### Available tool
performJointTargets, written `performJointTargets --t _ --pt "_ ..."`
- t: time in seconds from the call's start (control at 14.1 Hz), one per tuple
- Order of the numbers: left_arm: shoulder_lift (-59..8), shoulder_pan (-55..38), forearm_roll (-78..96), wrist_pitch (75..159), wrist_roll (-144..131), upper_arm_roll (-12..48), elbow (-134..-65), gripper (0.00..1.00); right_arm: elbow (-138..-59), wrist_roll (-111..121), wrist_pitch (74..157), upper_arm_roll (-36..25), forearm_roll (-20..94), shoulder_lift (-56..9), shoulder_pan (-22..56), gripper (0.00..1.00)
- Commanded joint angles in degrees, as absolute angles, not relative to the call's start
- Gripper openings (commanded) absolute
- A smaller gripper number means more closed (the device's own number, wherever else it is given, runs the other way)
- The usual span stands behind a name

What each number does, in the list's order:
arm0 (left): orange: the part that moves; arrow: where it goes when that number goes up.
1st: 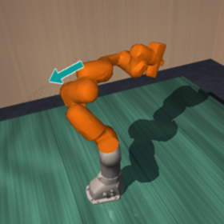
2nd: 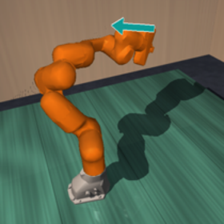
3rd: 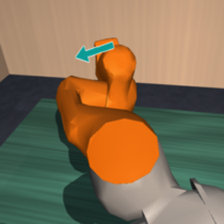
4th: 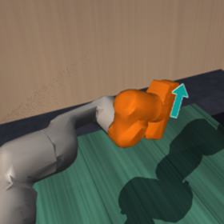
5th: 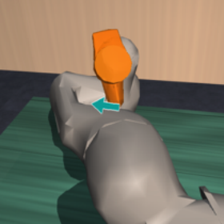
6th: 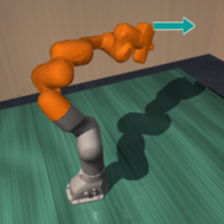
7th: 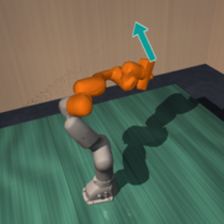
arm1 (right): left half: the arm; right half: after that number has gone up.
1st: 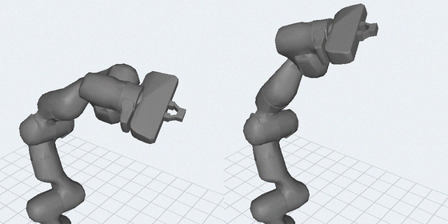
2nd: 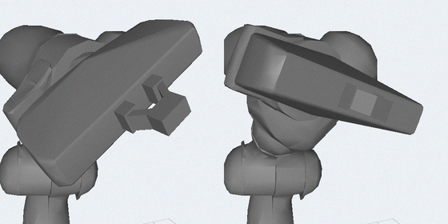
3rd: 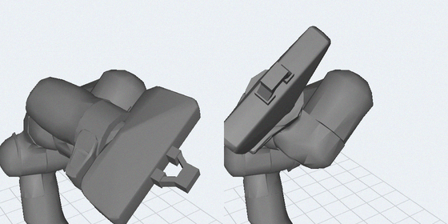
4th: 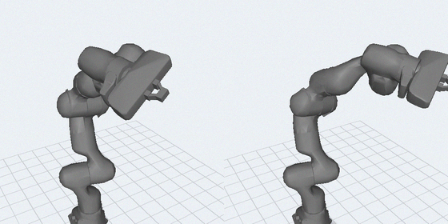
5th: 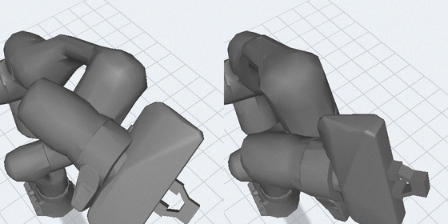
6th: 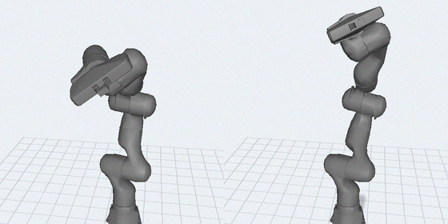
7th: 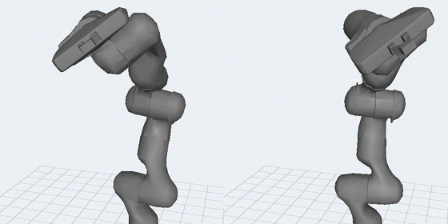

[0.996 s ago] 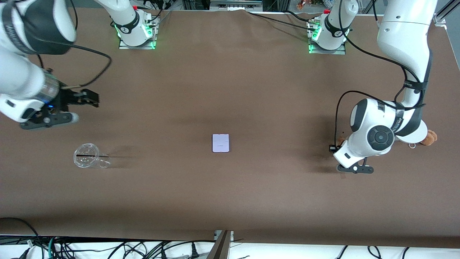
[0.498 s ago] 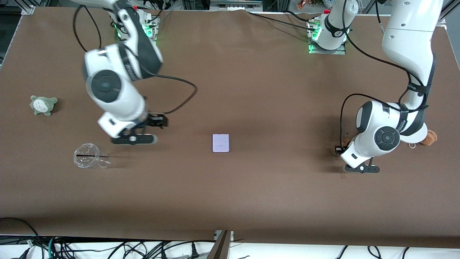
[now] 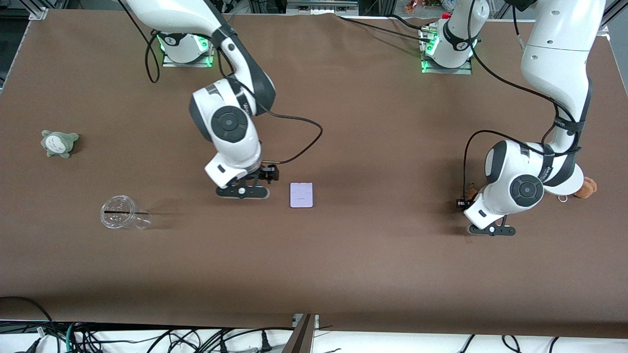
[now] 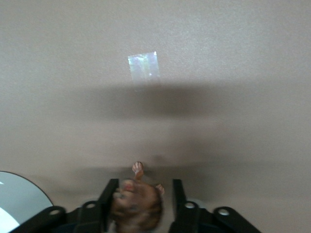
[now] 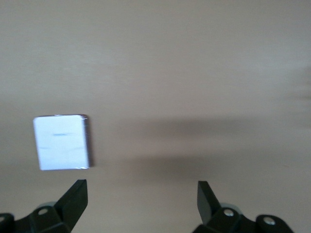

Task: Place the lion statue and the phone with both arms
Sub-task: 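Set the figurine by the lamp while the right gripper grasps the phone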

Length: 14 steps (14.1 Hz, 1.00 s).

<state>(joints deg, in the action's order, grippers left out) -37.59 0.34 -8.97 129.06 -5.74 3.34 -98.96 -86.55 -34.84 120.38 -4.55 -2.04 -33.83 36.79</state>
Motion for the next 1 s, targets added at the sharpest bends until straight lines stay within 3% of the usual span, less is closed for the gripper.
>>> performJointTargets --t 0.0,0.43,0.92 --pt "-35.86 0.27 -9.32 125.26 -6.41 4.04 -98.35 1.0 -85.87 -39.19 128.02 -5.19 -2.37 -38.65 39.81 1.0" --pt "-29.71 0.18 -9.32 118.76 -6.42 9.04 -95.03 1.0 -85.61 -43.59 142.28 -5.19 -2.46 -46.75 43.59 1.0" --pt "-26.64 0.09 -9.4 98.9 -5.71 12.04 -79.29 1.0 -82.18 -43.68 142.73 -5.19 -2.46 -50.36 44.74 1.0"
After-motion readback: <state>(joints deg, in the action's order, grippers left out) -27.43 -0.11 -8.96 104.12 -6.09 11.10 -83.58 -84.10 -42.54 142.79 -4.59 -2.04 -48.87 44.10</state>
